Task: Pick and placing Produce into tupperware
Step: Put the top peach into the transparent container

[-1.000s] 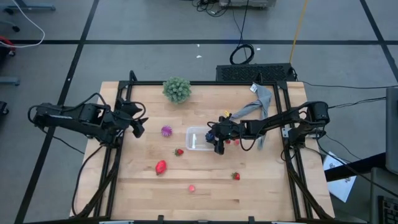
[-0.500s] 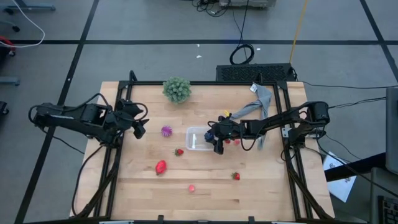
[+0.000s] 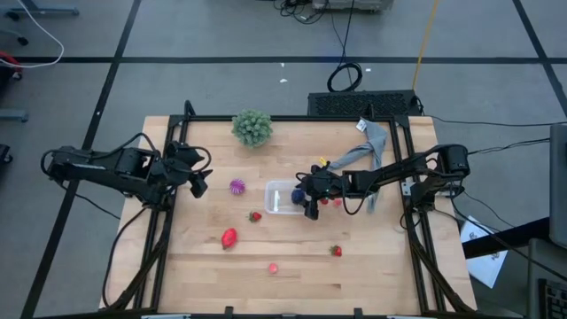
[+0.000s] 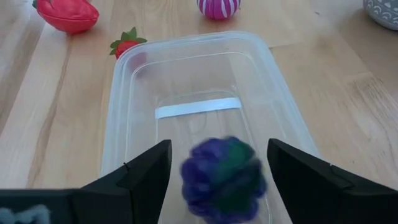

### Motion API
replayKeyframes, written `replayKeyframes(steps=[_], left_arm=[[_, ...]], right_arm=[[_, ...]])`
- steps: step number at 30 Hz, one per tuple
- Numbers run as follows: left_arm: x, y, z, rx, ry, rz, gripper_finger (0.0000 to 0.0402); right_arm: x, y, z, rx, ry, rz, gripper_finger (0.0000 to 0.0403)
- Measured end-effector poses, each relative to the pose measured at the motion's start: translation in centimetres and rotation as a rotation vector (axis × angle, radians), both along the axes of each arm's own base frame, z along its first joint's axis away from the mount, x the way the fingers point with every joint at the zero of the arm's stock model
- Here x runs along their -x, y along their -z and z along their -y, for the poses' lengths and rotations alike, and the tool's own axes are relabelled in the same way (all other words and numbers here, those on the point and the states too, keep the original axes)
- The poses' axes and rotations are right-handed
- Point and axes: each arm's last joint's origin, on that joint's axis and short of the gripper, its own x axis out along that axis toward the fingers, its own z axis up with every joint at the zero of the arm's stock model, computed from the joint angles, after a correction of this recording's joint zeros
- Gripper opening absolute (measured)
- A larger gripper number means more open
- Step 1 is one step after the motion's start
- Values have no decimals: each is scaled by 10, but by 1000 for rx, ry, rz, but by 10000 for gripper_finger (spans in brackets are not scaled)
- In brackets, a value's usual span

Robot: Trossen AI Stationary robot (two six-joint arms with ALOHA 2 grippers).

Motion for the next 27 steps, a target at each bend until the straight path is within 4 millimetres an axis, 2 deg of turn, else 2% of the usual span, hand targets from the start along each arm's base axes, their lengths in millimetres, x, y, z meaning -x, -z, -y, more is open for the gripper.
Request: replayKeyframes(steps=[17, 23, 27], left_arm=[[0, 0, 0, 0, 0, 0, 243], [0, 0, 0, 0, 0, 0, 243], [0, 0, 0, -1, 0, 0, 243]], right_arm=[[-2, -2, -3, -18, 5, 31, 267], [-4, -7, -19, -2, -58, 86, 267], [1, -19, -32, 79, -159, 96, 267]])
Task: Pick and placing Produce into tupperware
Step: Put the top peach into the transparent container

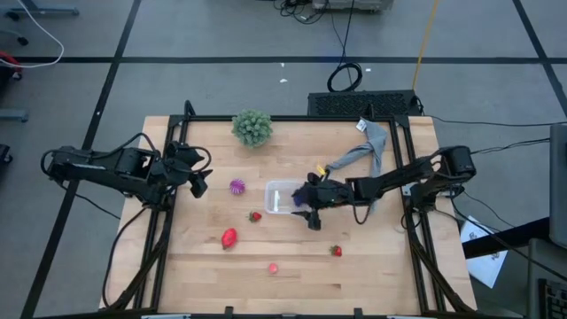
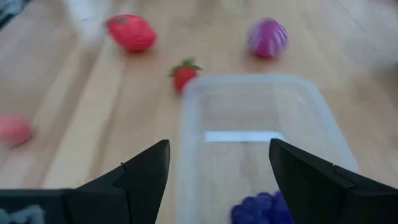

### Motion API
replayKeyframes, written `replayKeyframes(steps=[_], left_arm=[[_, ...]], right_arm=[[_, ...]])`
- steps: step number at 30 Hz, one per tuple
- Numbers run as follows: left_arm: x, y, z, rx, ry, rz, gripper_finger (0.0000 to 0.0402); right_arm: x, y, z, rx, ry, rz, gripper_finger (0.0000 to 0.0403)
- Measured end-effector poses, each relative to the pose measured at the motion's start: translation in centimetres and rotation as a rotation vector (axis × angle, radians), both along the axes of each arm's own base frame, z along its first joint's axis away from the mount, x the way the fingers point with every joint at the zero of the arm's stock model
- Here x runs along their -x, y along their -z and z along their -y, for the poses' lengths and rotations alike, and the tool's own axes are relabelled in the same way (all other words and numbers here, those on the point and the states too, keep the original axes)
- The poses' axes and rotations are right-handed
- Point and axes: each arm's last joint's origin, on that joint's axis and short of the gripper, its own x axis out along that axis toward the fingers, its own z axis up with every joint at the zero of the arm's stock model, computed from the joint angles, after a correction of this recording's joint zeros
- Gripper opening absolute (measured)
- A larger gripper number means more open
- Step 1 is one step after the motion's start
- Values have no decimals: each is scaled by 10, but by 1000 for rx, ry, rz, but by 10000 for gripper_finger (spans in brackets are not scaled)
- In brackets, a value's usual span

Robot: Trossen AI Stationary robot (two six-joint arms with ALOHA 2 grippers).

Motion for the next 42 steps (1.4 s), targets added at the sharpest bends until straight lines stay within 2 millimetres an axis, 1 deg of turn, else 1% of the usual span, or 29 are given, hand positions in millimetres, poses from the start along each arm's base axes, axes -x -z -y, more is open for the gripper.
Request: replayKeyframes(steps=[4, 6, 11, 14, 18, 22, 27, 29, 34, 38, 42], left_arm=[[0, 0, 0, 1, -1, 1, 243], [0, 0, 0, 4, -4, 2, 243], [0, 0, 0, 4, -4, 3, 243], [0, 0, 0, 5, -5, 4, 243], [0, 0, 0, 14, -16, 11, 243], [0, 0, 0, 17, -19, 14, 243], [0, 0, 0, 20, -21, 15, 243], [0, 0, 0, 20, -20, 15, 243], [0, 0, 0, 18, -18, 14, 243], [0, 0, 0, 18, -18, 13, 243], [0, 0, 0, 18, -19, 14, 243]], right_arm=[[15, -19, -5, 39, -44, -32, 267], [26, -28, -6, 42, -50, -74, 267], [53, -48, -3, -41, 13, -152, 267], [65, -58, -1, -111, 64, -163, 267], [74, -67, -1, -198, 124, -158, 267], [77, -71, -3, -238, 137, -143, 267], [81, -67, -7, -226, 126, -196, 267], [84, -61, -8, -218, 128, -236, 267], [97, -34, -6, -236, 179, -341, 267], [108, -11, 1, -248, 247, -407, 267], [116, 3, 10, -262, 307, -448, 267]])
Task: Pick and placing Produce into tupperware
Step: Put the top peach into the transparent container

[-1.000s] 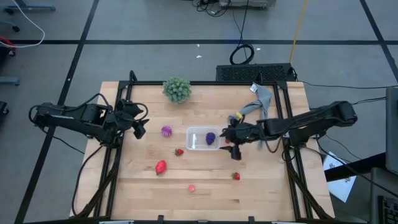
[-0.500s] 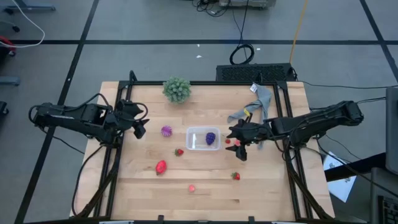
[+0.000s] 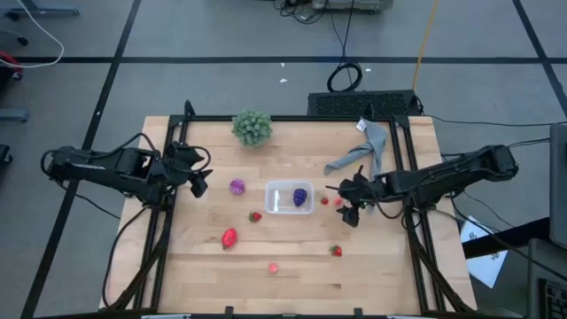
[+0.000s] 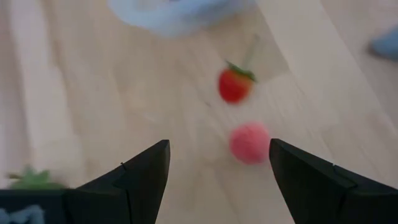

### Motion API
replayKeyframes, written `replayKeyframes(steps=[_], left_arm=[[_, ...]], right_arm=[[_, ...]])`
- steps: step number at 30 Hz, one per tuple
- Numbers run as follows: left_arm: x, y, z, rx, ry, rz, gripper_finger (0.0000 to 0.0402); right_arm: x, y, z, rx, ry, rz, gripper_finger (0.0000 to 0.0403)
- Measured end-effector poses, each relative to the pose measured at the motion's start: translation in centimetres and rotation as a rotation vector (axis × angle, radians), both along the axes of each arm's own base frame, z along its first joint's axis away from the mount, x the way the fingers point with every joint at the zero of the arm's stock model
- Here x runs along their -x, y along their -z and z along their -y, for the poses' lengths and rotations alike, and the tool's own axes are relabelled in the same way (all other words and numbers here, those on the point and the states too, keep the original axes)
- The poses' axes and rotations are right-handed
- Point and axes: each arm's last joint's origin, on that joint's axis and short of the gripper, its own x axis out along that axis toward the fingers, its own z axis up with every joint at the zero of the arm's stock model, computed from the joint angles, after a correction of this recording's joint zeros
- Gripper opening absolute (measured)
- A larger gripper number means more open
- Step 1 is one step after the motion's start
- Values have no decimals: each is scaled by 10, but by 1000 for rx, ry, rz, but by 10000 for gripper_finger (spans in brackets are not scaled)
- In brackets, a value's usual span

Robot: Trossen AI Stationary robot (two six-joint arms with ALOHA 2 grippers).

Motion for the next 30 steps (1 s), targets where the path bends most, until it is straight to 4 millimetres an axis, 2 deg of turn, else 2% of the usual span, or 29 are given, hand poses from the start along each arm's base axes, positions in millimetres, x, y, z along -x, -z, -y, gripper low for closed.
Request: replayKeyframes(steps=[20, 30], left_arm=[[0, 0, 0, -1, 1, 0, 243], [0, 0, 0, -1, 1, -1, 243]], right_arm=[[3, 6, 18, 45, 25, -30, 267], [-4, 22, 18, 41, 20, -92, 267]])
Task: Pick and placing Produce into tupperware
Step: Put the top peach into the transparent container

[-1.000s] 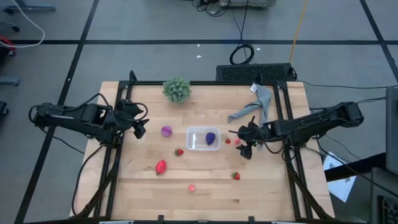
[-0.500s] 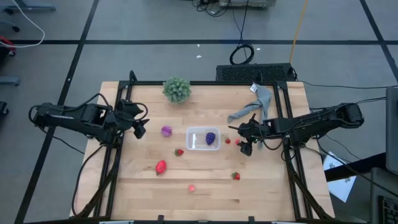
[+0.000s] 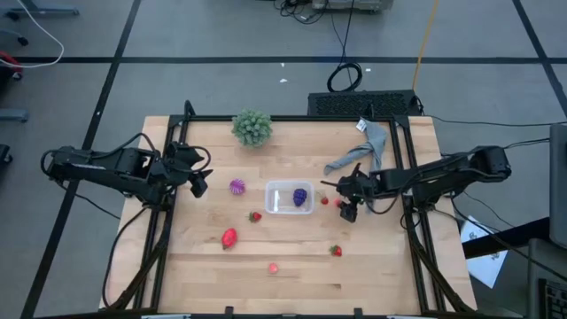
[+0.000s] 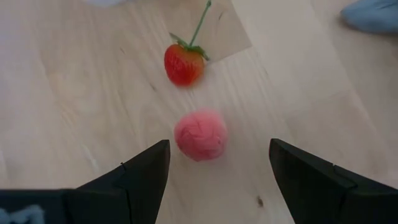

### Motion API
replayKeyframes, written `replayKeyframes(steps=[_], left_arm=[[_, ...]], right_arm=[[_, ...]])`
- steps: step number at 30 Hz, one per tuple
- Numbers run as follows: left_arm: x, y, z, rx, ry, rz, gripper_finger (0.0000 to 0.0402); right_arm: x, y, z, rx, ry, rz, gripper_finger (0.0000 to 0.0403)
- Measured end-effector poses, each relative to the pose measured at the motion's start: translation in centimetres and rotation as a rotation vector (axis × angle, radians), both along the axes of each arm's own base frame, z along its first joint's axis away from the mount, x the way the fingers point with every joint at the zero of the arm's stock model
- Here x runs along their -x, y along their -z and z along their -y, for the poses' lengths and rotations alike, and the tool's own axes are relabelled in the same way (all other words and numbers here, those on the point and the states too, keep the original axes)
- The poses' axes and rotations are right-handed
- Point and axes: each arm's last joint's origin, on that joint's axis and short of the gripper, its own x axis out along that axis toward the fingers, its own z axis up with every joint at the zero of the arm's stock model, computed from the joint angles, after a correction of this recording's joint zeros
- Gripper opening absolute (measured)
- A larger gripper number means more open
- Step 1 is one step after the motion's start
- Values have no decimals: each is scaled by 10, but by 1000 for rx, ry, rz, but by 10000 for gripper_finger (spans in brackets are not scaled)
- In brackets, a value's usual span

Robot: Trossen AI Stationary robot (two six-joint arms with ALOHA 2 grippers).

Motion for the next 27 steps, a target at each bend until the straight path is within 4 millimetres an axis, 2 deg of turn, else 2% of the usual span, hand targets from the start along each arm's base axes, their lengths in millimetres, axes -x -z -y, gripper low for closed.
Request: replayKeyframes(steps=[10, 27], left_arm=[[0, 0, 0, 0, 0, 0, 243], [0, 0, 0, -1, 0, 0, 244]], right_arm=[[-8, 16, 0, 14, -17, -49, 267], [-10, 14, 0, 9, -16, -5, 267]])
